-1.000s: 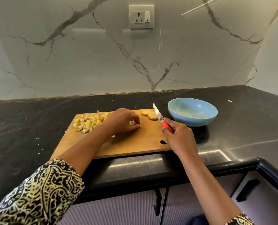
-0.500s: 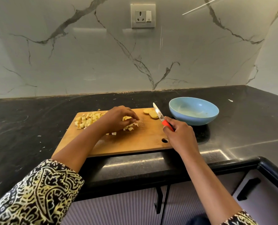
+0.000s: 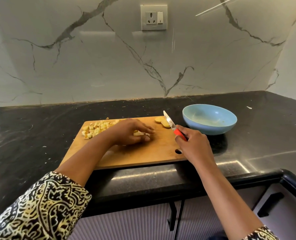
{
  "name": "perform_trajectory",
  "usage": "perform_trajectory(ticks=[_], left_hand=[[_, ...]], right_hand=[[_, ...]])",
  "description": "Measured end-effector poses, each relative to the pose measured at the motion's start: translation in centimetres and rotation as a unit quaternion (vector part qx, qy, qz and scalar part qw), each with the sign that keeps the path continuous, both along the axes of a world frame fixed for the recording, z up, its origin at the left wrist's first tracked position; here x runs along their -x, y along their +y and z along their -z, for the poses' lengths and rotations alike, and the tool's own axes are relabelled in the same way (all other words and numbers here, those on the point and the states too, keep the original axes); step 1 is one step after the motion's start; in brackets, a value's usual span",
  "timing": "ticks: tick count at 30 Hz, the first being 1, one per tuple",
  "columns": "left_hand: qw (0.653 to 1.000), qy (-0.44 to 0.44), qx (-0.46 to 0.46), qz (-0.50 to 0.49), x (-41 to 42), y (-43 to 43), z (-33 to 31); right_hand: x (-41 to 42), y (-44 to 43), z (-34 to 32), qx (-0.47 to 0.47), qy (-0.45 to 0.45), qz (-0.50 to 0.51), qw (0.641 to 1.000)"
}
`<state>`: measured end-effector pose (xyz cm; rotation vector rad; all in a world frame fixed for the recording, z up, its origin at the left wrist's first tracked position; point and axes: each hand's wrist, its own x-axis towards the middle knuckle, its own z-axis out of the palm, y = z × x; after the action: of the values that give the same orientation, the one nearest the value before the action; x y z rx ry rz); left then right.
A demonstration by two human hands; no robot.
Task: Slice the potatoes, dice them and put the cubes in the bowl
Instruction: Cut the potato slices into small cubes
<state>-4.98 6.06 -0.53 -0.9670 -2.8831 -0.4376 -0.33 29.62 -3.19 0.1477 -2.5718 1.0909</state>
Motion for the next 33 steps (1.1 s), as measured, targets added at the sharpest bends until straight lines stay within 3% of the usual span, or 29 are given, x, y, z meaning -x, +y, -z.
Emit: perform_trajectory(ticks=[6,11,13,17,19,22,26,30,33], left_hand=[[0.979,0.116,0.163,-0.036,0.3,-0.8,-0.4],[0.966,0.161,0.178,-0.097,0.1,-1.1,-0.2],[0.971,0.158,0.133,-0.118,0.0,-0.9,-0.2],[0.972,0.134,-0.074,-0.179,-0.2,-1.8,-0.5],[0.947,0.154,-0.189,-0.207,-0.3,-3.2,-1.0],[0.897,0.117,-0.341,-0.255,-0.7,-6.0,-2.1],[0.912,0.03,-0.292,-0.286,-0.6,-9.0,-2.1],[0.943,-0.05,-0.236,-0.23,-0.1,-10.8,-1.8],[0.937,-0.074,-0.263,-0.218,0.5,-12.2,-2.4]], right_hand=[[-0.1,0.0,0.0,0.006,-0.006,-0.006,1.0],[-0.4,0.0,-0.1,0.007,-0.01,-0.011,1.0],[-0.5,0.0,-0.2,0.005,-0.012,-0.014,1.0],[-0.7,0.1,-0.2,0.012,-0.011,-0.022,1.0],[-0.8,0.1,-0.2,0.014,-0.014,-0.026,0.999],[-0.7,-0.1,-0.4,0.01,-0.019,-0.035,0.999],[0.1,-1.3,-1.1,-0.043,-0.007,-0.048,0.998],[0.5,-1.6,-1.3,-0.07,0.004,-0.06,0.996],[0.7,-1.5,-1.2,-0.07,0.001,-0.063,0.996]])
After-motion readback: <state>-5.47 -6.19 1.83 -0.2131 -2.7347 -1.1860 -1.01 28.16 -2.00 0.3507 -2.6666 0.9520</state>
